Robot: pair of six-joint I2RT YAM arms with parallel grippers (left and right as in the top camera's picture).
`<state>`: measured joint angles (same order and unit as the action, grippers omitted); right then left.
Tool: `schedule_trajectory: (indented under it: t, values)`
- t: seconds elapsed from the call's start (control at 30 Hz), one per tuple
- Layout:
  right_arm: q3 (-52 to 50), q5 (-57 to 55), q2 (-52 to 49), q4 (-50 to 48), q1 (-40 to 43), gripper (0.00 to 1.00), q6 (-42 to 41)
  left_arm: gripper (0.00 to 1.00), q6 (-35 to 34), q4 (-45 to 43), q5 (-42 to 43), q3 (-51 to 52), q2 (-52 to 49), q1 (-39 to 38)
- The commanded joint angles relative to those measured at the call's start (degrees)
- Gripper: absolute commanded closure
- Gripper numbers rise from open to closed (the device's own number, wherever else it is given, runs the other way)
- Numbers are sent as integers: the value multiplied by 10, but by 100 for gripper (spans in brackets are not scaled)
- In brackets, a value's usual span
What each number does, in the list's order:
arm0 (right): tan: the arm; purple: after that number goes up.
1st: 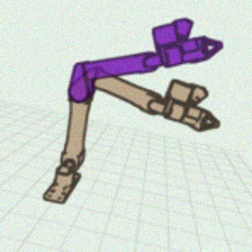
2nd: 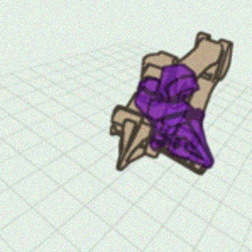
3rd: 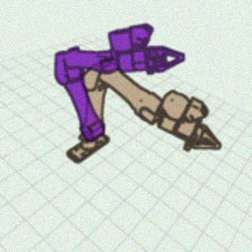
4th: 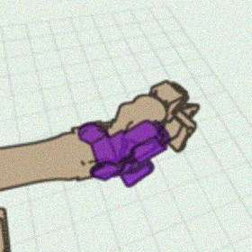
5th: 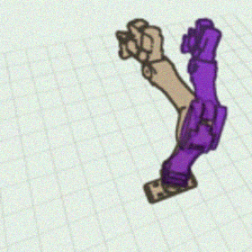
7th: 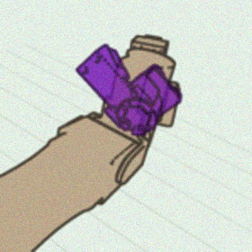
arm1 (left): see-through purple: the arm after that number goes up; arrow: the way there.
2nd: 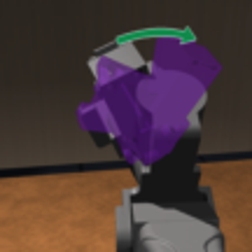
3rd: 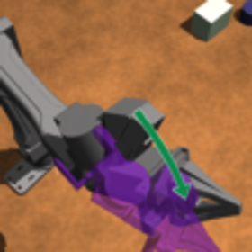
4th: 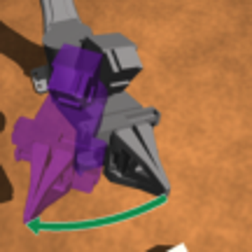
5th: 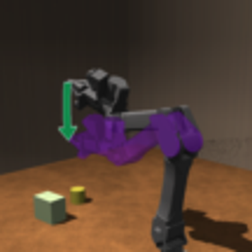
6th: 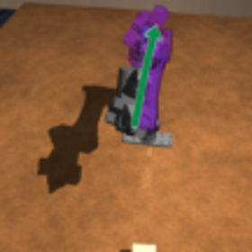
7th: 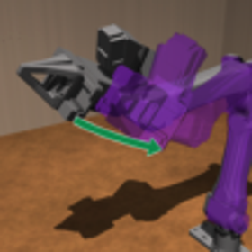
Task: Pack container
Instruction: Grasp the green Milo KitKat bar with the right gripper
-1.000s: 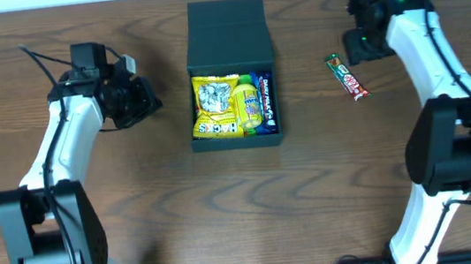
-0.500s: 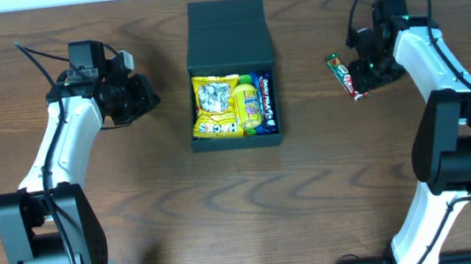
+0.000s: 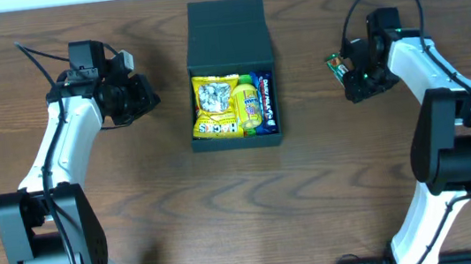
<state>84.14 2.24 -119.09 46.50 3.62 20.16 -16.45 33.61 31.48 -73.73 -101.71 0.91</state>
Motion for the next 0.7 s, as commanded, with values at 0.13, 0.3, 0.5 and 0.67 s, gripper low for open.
schedule_trajectory:
  t: [0.13, 0.3, 0.5, 0.67]
  values:
    - [-16, 10, 9, -30, -6, 56, 7, 94, 10, 0, -3, 5, 5, -2]
    - [-31, 10, 9, -41, -6, 58, 7, 94, 10, 0, -3, 5, 5, -2]
    - [-34, 10, 9, -41, -6, 65, 7, 94, 10, 0, -3, 5, 5, -2]
    - [-34, 10, 9, -45, -6, 78, 0, 94, 10, 0, -3, 5, 5, -2]
